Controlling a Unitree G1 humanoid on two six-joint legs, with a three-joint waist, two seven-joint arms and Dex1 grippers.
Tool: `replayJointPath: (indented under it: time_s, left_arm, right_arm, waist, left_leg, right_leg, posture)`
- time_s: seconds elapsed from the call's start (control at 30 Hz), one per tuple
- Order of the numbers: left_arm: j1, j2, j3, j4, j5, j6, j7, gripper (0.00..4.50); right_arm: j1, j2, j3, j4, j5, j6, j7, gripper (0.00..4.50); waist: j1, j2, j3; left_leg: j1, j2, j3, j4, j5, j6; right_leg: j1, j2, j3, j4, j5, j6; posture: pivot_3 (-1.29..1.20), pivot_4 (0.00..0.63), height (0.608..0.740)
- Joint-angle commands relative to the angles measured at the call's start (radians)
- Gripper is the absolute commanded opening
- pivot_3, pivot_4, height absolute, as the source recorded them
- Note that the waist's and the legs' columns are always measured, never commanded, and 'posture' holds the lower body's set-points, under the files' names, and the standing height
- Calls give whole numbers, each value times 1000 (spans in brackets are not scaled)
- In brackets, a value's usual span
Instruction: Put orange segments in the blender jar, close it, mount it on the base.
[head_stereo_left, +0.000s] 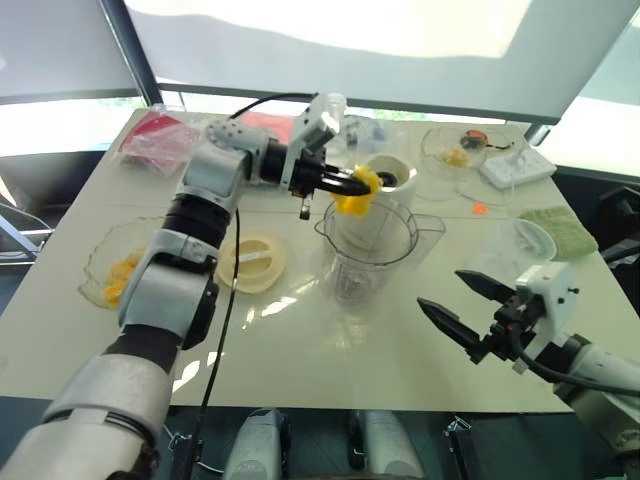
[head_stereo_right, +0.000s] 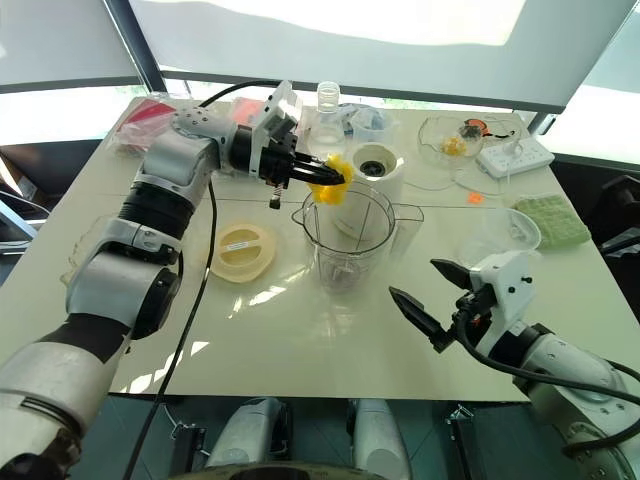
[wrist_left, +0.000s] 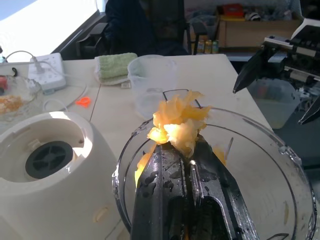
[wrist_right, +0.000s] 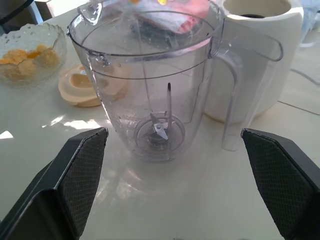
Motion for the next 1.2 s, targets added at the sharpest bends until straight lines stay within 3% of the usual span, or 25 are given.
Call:
replayJointPath:
  time_s: [0.03,0.23,0.27,0.33,0.57,0.83,1.0,1.2]
  left_arm:
    - [2,-23,0,-17,9,-33,16,30]
    - [37,-36,-19,-55,18,-36,5,30]
    - [42,-36,-21,-65,16,-32,3,289]
    - [48,-38,-20,-84,9,-24,4,906]
    - [76,-31,-13,-184,-5,4,39,4455]
    - [99,-19,79,-339,-76,91,172,4455]
    - [192,83,203,-546,-146,214,304,4455]
    - [411,231,296,-891,-266,456,411,4455]
  right_arm:
    - [-5,-14,-33,-33,22,-17,-5,4500]
    - [-16,-26,-27,-21,23,-18,-6,4500]
    - [-17,-27,-25,-19,22,-18,-5,4500]
    - [-15,-28,-15,-15,18,-18,-4,4500]
    - [8,-14,-4,-3,-8,-36,0,4500]
    - [59,12,1,39,-171,-128,-15,4500]
    - [122,63,-3,16,-284,-173,-70,4500]
    - [178,132,-33,39,-386,-244,-110,4500]
  waist:
    - [1,0,0]
    - [0,0,0]
    - [1,0,0]
    - [0,0,0]
    - [0,0,0]
    - [0,1,0]
    - [-9,5,-1]
    - [-4,7,-1]
  left_leg:
    - [0,0,0,0,0,0]
    - [0,0,0,0,0,0]
    - [0,0,0,0,0,0]
    - [0,0,0,0,0,0]
    - [0,0,-1,0,0,0]
    - [0,0,-1,0,0,0]
    - [1,1,-1,-1,0,0]
    - [1,1,-2,-1,0,-1]
  right_leg:
    - [0,0,0,0,0,0]
    - [0,-1,0,0,0,0]
    - [0,-1,0,0,0,0]
    - [0,-1,0,0,0,0]
    - [0,-1,0,0,0,0]
    - [0,-1,0,0,0,0]
    - [0,0,0,0,0,1]
    - [0,-1,0,2,0,1]
  posture:
    - [0,150,740]
    - [0,150,740]
    - [0,150,740]
    - [0,150,740]
    - [0,150,740]
    - [0,150,740]
    - [0,150,740]
    - [0,150,740]
